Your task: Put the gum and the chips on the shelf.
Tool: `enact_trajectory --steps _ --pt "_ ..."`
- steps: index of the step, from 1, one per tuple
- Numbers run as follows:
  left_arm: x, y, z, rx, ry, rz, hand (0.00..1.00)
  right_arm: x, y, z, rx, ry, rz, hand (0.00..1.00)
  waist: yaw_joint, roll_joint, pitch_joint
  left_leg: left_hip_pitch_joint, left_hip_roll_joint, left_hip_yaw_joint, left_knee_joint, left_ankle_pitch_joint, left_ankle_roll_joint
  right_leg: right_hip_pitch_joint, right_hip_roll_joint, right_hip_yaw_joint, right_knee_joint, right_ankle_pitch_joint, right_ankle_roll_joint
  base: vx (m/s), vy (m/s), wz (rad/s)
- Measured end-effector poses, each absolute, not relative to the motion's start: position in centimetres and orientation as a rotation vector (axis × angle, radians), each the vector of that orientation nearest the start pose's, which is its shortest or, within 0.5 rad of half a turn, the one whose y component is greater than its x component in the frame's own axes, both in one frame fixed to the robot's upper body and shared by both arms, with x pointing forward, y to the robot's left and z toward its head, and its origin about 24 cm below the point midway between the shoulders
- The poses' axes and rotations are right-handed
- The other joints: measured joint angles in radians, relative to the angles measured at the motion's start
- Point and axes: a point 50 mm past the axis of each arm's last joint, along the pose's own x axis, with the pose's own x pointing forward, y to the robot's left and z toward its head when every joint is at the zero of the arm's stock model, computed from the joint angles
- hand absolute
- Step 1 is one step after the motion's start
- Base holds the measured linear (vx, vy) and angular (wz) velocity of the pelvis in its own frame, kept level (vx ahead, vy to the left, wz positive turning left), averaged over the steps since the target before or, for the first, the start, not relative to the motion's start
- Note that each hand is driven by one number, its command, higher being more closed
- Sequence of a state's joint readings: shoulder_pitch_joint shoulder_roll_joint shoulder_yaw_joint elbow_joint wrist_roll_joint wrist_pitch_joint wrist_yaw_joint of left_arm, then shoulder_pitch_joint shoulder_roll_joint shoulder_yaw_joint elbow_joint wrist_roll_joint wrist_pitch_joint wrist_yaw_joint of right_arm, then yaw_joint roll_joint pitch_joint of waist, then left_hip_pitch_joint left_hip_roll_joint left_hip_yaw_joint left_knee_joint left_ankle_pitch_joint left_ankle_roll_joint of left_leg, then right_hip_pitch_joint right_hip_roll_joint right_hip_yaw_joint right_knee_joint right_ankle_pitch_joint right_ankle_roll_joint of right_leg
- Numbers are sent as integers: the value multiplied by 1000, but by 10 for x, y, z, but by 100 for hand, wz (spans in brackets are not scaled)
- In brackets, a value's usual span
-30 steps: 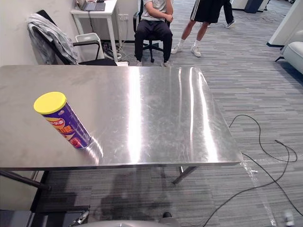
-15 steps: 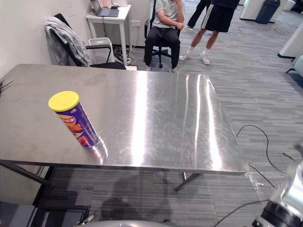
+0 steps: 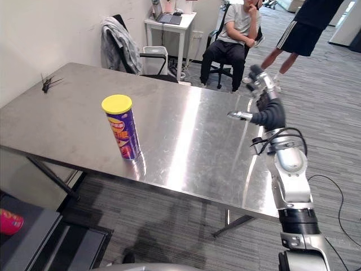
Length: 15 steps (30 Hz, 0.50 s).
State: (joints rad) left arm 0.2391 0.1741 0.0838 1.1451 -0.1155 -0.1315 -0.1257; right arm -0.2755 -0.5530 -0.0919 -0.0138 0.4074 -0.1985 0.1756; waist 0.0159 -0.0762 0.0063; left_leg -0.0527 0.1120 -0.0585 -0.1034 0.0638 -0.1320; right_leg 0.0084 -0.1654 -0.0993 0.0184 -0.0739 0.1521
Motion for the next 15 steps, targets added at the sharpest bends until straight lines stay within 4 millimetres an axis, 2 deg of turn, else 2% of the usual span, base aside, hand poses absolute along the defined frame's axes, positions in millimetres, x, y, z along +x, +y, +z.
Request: enact_trajectory --steps 3,7,13,15 --pt "18 224 -166 -68 1218 186 0 293 -224 165 -150 -446 240 0 16 6 9 -4 0 -17 0 6 -1 5 0 -15 0 -16 1 -70 1 19" --pt "19 225 -166 -70 1214 182 0 296 -210 154 -150 -397 321 0 20 3 14 -29 -4 -49 0 9 -1 -2 0 -40 -1 -20 6 -2 1 20" --pt "22 225 -166 -69 1201 179 0 312 -195 152 -129 -349 391 0 28 2 42 -51 -20 -83 5 23 2 0 -9 -71 -2 -9 8 61 0 14" --pt "26 225 -165 -66 1184 175 0 318 -186 153 -140 -336 425 0 41 0 51 -55 -22 -90 7 24 2 2 -10 -79 -5 -9 8 85 -9 14"
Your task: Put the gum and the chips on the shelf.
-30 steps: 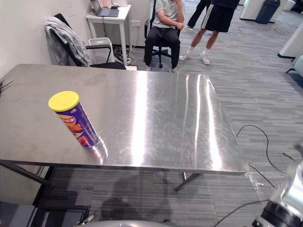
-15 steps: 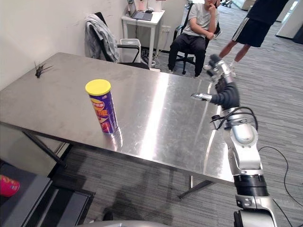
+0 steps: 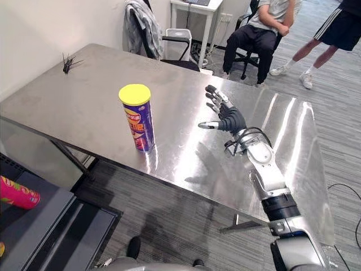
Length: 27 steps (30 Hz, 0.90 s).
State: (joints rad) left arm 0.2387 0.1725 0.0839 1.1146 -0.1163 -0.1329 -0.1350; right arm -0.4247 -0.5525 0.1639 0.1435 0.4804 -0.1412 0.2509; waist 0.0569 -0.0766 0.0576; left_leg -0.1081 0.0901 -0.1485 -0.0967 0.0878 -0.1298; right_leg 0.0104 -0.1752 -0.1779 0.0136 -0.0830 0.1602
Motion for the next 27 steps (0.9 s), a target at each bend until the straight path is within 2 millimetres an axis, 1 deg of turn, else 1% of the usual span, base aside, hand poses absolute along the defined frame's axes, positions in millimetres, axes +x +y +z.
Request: enact_trajectory --steps 3,8,14,17,18,22,25,27 --pt "30 225 -164 -64 1168 172 0 323 -177 152 -154 -320 457 0 8 0 17 -1 -1 -6 0 0 0 4 0 -7 -3 0 0 38 -11 8" --pt "33 225 -163 -87 1148 190 0 333 -169 152 -174 -292 480 0 31 0 38 -11 -2 -11 0 1 1 -3 0 -9 -3 0 0 2 -2 1" --pt "36 225 -163 -83 1133 193 0 339 -154 158 -203 -295 538 0 32 0 72 -14 -3 -20 -4 4 0 -7 0 -14 -3 0 0 -19 0 1" --pt "37 225 -162 -80 1128 195 0 342 -142 168 -228 -316 594 0 34 0 74 -30 2 -25 -2 8 -2 -18 5 -18 -2 0 0 19 -13 4" --pt "38 225 -162 -80 1127 195 0 344 -135 175 -249 -332 622 0 38 0 74 -34 5 -27 0 11 -3 -21 8 -20 -2 0 0 0 0 0" --pt "41 225 -162 -74 1123 185 0 346 -130 188 -298 -357 646 0 50 0 74 -36 10 -31 0 11 -4 -21 13 -23 -2 0 -1 0 0 0" --pt "43 225 -162 -72 1119 181 0 347 -128 193 -315 -369 656 0 59 -1 74 -37 12 -32 0 12 -5 -21 15 -24 -1 0 -1 0 0 0" --pt "43 225 -162 -72 1119 181 0 347 -126 195 -322 -375 665 0 60 -1 74 -39 12 -34 0 14 -5 -23 15 -25 2 0 -1 0 0 0"
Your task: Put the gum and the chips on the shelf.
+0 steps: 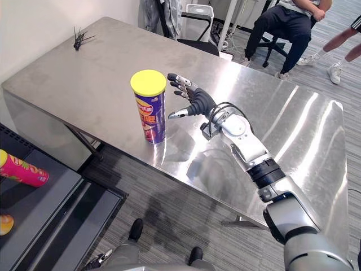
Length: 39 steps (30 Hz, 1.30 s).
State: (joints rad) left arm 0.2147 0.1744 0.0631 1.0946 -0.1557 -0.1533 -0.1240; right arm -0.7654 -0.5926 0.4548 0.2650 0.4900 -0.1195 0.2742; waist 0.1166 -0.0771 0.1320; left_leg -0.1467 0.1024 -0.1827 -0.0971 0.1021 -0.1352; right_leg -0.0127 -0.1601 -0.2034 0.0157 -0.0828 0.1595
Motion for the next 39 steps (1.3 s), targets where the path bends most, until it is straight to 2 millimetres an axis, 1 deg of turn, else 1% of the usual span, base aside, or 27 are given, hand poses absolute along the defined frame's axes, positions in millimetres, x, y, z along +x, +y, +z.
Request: enact_trajectory --steps 2,7,12,14,17,27,28,34,37,39 --pt "43 225 -162 -71 1119 181 0 347 -119 198 -340 -382 689 0 0 0 0 0 1 0 -3 2 0 -1 0 0 2 0 0 0 0 0" --pt "45 226 -162 -60 1116 172 0 348 -116 203 -349 -395 704 0 4 -7 3 -2 5 -3 -5 4 -3 -4 5 -1 3 0 0 -12 -2 1" --pt "50 229 -160 -44 1107 163 0 348 -115 202 -352 -388 715 0 17 -23 11 -8 18 -6 -3 8 -8 -8 18 -2 3 0 -1 0 0 0" --pt "51 229 -160 -41 1105 159 0 349 -116 200 -354 -378 713 0 24 -24 11 -8 18 -8 -2 8 -9 -8 18 -4 2 0 -1 4 -6 2" --pt "51 229 -160 -39 1105 158 0 349 -114 193 -363 -347 724 0 25 -24 11 -11 17 -13 -1 8 -9 -7 18 -8 2 0 -1 3 -4 3" --pt "51 229 -160 -37 1105 159 0 350 -112 190 -357 -332 731 0 28 -25 11 -28 16 -22 0 13 -9 -18 18 -15 4 0 -1 3 -1 1" --pt "51 229 -160 -37 1105 159 0 351 -111 188 -332 -320 733 0 28 -25 11 -29 16 -22 0 13 -9 -18 18 -16 4 0 -1 0 0 0" --pt "52 229 -160 -34 1103 163 0 351 -107 178 -337 -276 752 0 31 -25 11 -43 16 -29 0 17 -9 -27 19 -22 4 0 -1 -1 -1 3" --pt "52 229 -160 -33 1103 163 0 352 -106 181 -340 -282 761 0 33 -25 10 -43 16 -28 0 17 -9 -29 19 -22 4 0 -1 0 0 0" --pt "52 229 -160 -33 1103 163 0 353 -105 187 -347 -298 761 0 33 -25 10 -43 16 -28 0 17 -9 -29 19 -21 4 0 -1 0 0 0"
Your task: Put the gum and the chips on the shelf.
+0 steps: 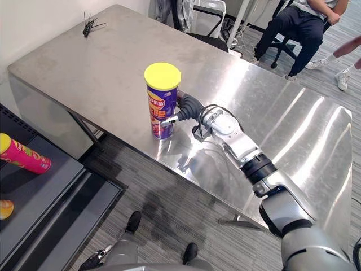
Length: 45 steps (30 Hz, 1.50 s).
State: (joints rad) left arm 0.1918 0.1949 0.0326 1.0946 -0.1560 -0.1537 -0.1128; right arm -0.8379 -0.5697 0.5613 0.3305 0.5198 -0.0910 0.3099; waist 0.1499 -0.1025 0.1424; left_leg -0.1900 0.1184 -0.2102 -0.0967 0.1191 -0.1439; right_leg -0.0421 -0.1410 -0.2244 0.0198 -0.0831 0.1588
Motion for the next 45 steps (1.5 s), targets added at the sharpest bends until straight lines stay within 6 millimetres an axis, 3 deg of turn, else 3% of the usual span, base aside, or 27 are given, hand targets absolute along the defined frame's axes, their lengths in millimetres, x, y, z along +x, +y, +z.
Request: enact_trajectory --steps 5,6,15,26,30,32,35,36,38,42,45 --pt "52 229 -160 -35 1102 166 0 353 -99 190 -362 -305 780 0 2 0 0 0 0 0 0 0 0 -1 0 0 0 0 0 0 0 0" --pt "52 229 -160 -41 1101 171 0 353 -99 190 -365 -304 784 100 2 0 0 0 0 0 0 0 0 -1 0 0 0 0 0 0 0 0" --pt "53 229 -160 -50 1095 197 0 357 -91 187 -331 -295 766 100 20 -3 1 -2 0 0 0 0 0 -3 0 0 1 0 0 0 0 0" --pt "52 230 -160 -62 1100 220 0 361 -91 188 -231 -278 716 100 14 -9 3 10 2 8 0 3 1 -3 0 10 13 0 0 0 0 -2" --pt "47 232 -161 -79 1109 249 0 343 -99 212 -91 -416 698 100 -3 -14 4 36 4 17 0 2 0 15 -1 17 14 -1 -1 -9 -2 -7" --pt "44 233 -161 -95 1120 273 0 320 -107 240 -20 -573 715 100 -16 -16 2 47 9 33 0 0 -1 15 1 34 17 -1 -2 -42 0 -18" --pt "37 234 -162 -104 1134 295 0 296 -115 255 45 -710 740 100 -41 -20 -2 73 8 43 -1 -4 -1 33 -1 42 18 -1 -2 -21 0 -13" --pt "30 236 -162 -105 1148 306 0 282 -116 252 79 -737 779 100 -61 -26 -24 77 10 52 -2 -6 -1 32 0 50 18 -1 -2 -6 -2 -14" --pt "28 237 -162 -104 1152 310 0 273 -116 246 83 -737 810 100 -65 -29 -28 85 11 61 0 -7 -2 34 0 58 18 -1 -2 3 -1 -16" --pt "27 237 -162 -94 1156 303 0 252 -119 210 134 -638 873 100 -67 -29 -41 109 11 70 -1 -13 -2 49 -1 69 18 -2 -2 -5 1 -6" --pt "24 237 -162 -94 1169 305 0 236 -114 156 243 -426 878 100 -66 -26 -67 112 12 72 0 -13 -3 49 -1 71 20 -3 -3 4 -1 -2"
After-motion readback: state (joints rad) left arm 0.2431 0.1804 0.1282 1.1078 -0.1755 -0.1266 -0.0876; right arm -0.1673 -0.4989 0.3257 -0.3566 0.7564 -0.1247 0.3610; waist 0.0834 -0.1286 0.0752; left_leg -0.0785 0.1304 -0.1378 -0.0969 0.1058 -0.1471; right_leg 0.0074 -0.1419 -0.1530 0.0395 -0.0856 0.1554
